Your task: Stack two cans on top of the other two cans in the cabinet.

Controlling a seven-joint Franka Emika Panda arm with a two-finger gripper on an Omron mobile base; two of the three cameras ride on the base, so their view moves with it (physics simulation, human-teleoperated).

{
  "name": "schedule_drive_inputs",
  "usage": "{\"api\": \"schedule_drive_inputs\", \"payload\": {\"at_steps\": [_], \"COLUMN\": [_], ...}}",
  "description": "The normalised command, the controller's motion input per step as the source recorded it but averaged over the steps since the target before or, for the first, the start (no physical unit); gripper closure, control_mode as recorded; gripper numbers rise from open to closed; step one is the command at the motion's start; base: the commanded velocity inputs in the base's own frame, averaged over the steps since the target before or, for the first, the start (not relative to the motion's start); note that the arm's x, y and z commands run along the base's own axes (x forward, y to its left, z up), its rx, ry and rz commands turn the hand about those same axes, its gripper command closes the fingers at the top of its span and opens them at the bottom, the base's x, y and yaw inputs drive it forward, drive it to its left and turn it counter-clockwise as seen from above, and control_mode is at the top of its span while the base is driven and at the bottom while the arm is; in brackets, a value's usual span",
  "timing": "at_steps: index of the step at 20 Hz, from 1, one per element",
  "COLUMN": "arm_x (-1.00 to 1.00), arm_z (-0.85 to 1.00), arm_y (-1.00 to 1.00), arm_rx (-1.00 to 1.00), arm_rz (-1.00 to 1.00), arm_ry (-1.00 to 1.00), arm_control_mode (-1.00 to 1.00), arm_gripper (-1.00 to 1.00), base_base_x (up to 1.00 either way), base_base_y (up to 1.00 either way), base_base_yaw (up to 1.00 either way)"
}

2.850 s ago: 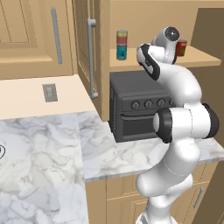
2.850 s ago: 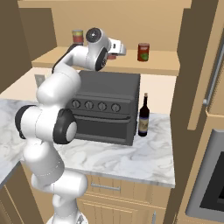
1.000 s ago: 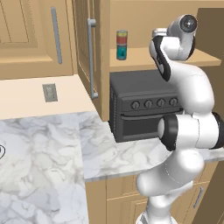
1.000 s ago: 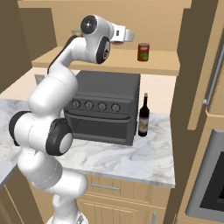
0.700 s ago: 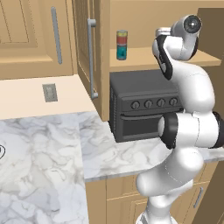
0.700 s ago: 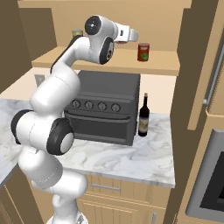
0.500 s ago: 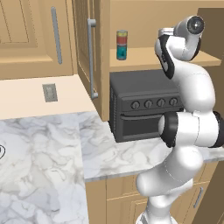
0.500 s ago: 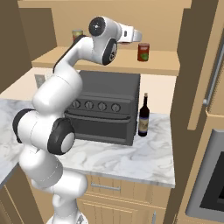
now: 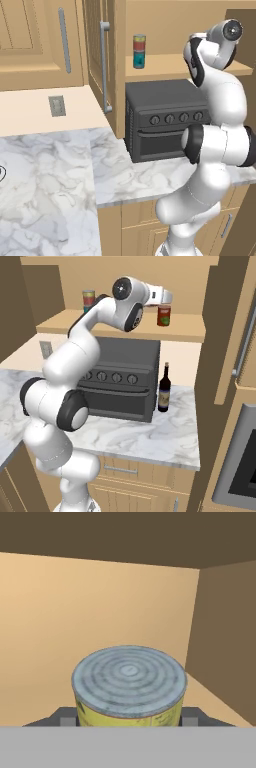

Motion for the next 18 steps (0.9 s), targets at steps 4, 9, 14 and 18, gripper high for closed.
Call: {"api": "schedule_drive_inputs", "payload": {"at_steps": [4, 9, 14, 18], "arm_x": [0.05, 0.02, 0.06, 0.07], "arm_z": [0.0, -0.02, -0.06, -0.06], "arm_y": [-0.24, -0.22, -0.06, -0.04], "arm_rx": [-0.04, -0.01, 0.0, 0.0], "arm_rz": [0.0, 0.0, 0.0, 0.0], "arm_ry": [0.0, 0.0, 0.0, 0.0], "arm_control_mode": [-1.0, -1.0, -1.0, -1.0], "arm_gripper": [1.0, 1.0, 1.0, 1.0], "base_base_x": [0.0, 0.0, 0.0, 0.0], "base_base_y": [0.0, 0.0, 0.0, 0.0], "base_base_yaw": [0.0, 0.0, 0.0, 0.0]}}
